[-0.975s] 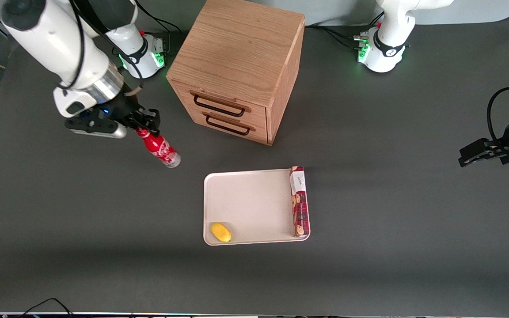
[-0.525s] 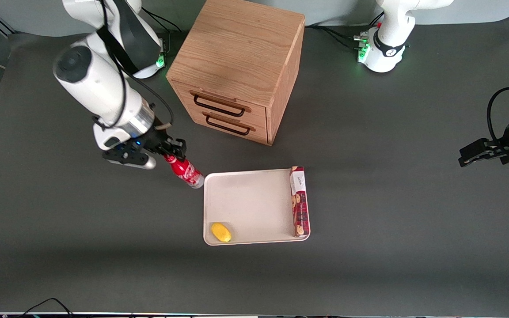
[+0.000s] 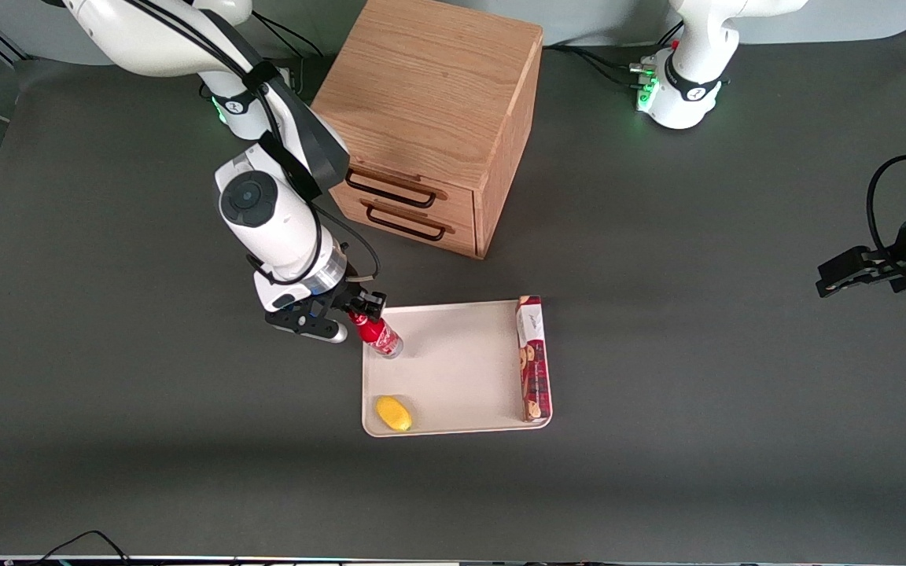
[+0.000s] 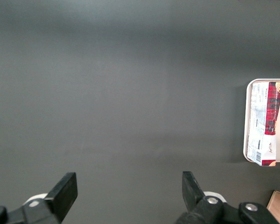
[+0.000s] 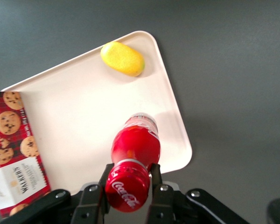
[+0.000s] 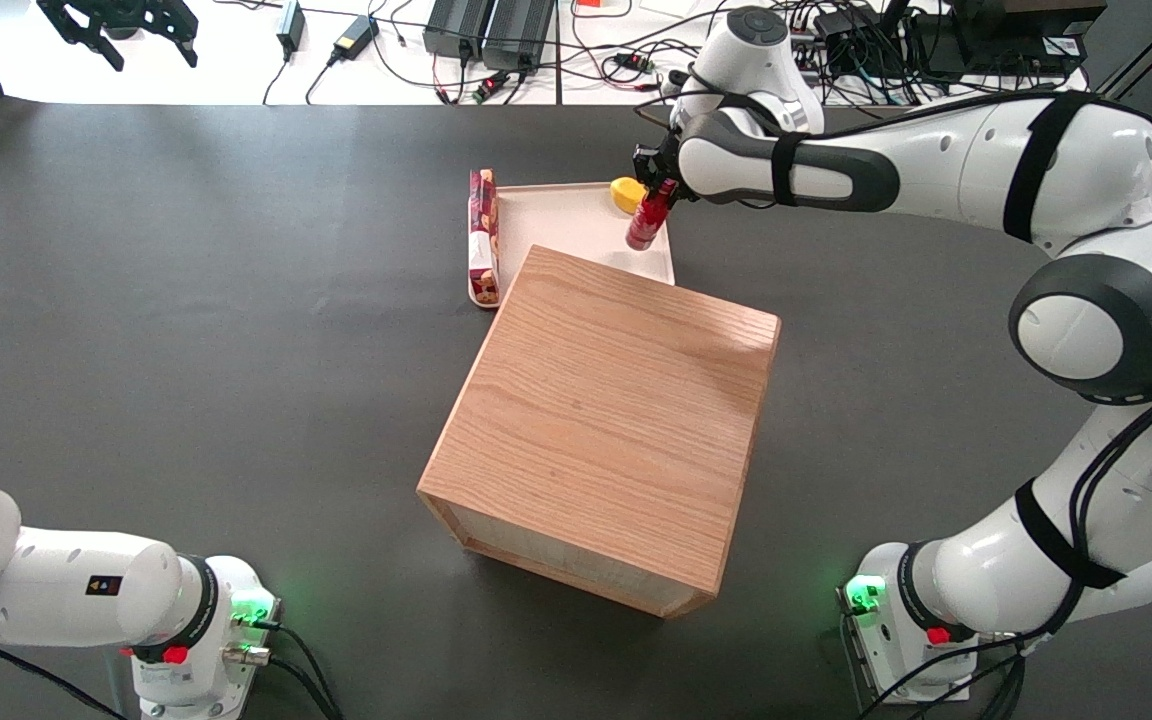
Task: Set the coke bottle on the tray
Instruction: 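Lower the bottle onto the tray beside the yellow sponge and open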
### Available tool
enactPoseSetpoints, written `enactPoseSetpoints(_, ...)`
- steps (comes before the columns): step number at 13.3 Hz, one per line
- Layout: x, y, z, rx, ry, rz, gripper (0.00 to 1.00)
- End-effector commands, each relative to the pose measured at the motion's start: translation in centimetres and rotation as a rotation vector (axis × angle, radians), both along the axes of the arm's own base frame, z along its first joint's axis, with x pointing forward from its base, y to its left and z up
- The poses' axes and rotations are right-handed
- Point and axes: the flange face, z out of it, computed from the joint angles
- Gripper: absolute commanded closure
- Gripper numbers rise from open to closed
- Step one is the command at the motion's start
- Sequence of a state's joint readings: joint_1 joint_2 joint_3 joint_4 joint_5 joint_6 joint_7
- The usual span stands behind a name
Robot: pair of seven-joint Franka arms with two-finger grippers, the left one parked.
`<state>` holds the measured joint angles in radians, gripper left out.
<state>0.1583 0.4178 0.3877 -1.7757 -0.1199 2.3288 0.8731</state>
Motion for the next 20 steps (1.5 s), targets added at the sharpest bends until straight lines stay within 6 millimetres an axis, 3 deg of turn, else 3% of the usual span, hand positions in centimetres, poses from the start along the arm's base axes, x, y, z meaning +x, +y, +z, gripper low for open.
enactPoseSetpoints(1, 1.4, -0.4, -1.2, -0.031, -0.026, -0.018, 1.00)
enactPoseSetpoints(4, 1.7, -0.3, -2.8, -0.023, -0.017, -0.029, 1.00)
enactPoseSetpoints(9, 1.8, -0.2, -3.9, -0.018, -0.014, -0.029, 1.00)
enactPoseSetpoints(10, 1.9, -0.3, -4.2, -0.017, -0.010, -0.031, 0.66)
enactPoseSetpoints(11, 2.1, -0.5, -4.5, -0.017, -0.008, -0.031, 0.18)
enactPoseSetpoints(12, 2.3, -0.6, -4.4, -0.017, -0.010, -0.028, 0.00)
enactPoseSetpoints(13, 2.2, -0.5, -4.3, -0.019, -0.011, -0.025, 0.00)
enactPoseSetpoints(16, 2.8, -0.6, -1.0, -0.034, -0.026, -0.008, 0.00)
enactPoseSetpoints(18, 2.9, -1.3, 4.5, -0.089, -0.042, 0.113, 0.00)
enactPoseSetpoints(20, 2.3, -5.3, 10.8, -0.161, -0.056, 0.261, 0.00)
